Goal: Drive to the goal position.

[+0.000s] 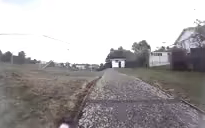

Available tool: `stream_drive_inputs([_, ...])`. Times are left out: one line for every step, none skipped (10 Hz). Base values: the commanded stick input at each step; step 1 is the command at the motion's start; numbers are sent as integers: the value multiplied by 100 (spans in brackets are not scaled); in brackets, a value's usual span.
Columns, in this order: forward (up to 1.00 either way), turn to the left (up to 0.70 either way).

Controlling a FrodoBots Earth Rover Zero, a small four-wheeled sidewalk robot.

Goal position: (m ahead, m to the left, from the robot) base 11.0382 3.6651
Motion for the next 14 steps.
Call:
stream_drive_inputs([100,0])
stream_drive_inputs([100,0])
stream_drive_inputs([100,0])
stream_drive_inputs([100,0])
stream_drive_inputs([100,0])
stream_drive_inputs([100,0])
stream_drive_inputs([53,0])
stream_drive_inputs([31,0])
stream_drive_inputs([8,0])
stream_drive_inputs([8,0])
stream_drive_inputs([7,0])
stream_drive_inputs([7,0])
stream_drive_inputs([8,0])
stream_drive_inputs([8,0])
